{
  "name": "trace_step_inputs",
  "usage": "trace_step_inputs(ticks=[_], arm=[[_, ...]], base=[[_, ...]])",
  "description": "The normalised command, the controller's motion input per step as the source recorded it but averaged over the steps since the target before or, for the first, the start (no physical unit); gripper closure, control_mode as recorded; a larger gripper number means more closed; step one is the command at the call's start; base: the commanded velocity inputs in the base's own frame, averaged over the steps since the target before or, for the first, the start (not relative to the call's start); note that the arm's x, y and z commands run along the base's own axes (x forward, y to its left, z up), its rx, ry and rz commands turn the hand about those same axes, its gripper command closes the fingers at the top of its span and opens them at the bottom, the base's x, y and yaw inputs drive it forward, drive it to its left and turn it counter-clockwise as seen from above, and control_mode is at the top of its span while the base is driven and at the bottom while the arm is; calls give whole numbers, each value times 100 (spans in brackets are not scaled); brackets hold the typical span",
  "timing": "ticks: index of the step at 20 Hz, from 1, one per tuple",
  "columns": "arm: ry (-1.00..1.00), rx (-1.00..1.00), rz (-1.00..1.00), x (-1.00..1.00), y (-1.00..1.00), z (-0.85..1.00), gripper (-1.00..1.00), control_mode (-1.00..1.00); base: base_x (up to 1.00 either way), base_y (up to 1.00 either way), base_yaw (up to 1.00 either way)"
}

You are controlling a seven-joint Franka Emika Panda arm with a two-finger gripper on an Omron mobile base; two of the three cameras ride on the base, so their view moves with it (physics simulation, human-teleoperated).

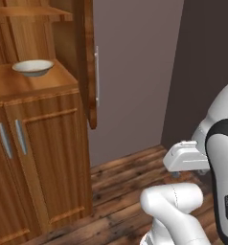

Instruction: Move the bowls from the cabinet to the plates on the dining table.

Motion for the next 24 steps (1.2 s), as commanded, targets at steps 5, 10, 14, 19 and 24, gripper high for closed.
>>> trace_step_inputs(ticks=[5,10,14,19,24], arm=[[0,0,0,0,0,0,-100,100],[0,0,0,0,0,0,-100,100],[0,0,0,0,0,0,-100,100],[0,0,0,0,0,0,-100,100],[0,0,0,0,0,0,-100,100]], base=[[-30,59,-11],[-26,74,-11],[-3,88,-10],[81,88,-13],[14,67,-9]])
